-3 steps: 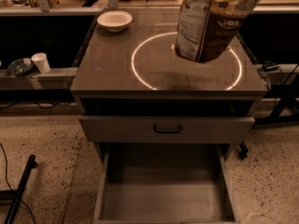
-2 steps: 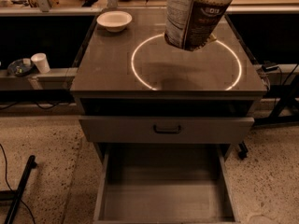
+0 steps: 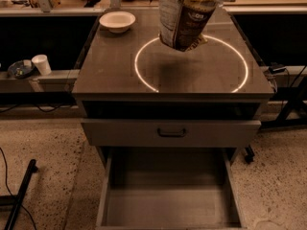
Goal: Pick brown chip bag from middle drawer and place on counter
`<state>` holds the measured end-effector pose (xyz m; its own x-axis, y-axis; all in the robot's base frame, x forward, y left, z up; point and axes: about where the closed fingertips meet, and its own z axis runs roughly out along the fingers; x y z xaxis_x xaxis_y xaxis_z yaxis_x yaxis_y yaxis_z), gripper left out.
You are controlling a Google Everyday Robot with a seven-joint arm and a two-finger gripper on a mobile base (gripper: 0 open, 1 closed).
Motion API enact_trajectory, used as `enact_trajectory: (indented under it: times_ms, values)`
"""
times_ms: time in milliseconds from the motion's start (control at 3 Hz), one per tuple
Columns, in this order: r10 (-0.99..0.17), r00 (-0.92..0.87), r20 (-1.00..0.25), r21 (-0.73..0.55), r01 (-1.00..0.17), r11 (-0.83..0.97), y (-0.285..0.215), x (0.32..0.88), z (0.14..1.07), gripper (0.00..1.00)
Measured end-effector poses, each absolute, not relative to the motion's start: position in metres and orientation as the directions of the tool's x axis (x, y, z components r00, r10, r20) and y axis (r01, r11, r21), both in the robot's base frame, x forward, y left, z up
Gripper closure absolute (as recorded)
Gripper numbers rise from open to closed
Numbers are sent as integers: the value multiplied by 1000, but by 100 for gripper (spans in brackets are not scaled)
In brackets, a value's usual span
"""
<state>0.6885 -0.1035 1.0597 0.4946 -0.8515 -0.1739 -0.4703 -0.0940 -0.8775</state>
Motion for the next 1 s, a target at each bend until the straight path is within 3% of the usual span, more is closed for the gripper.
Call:
enact_trajectory:
  times_ms: [1000]
  values:
    - [-849, 489, -202, -870, -487, -74, -94, 697, 1037, 28]
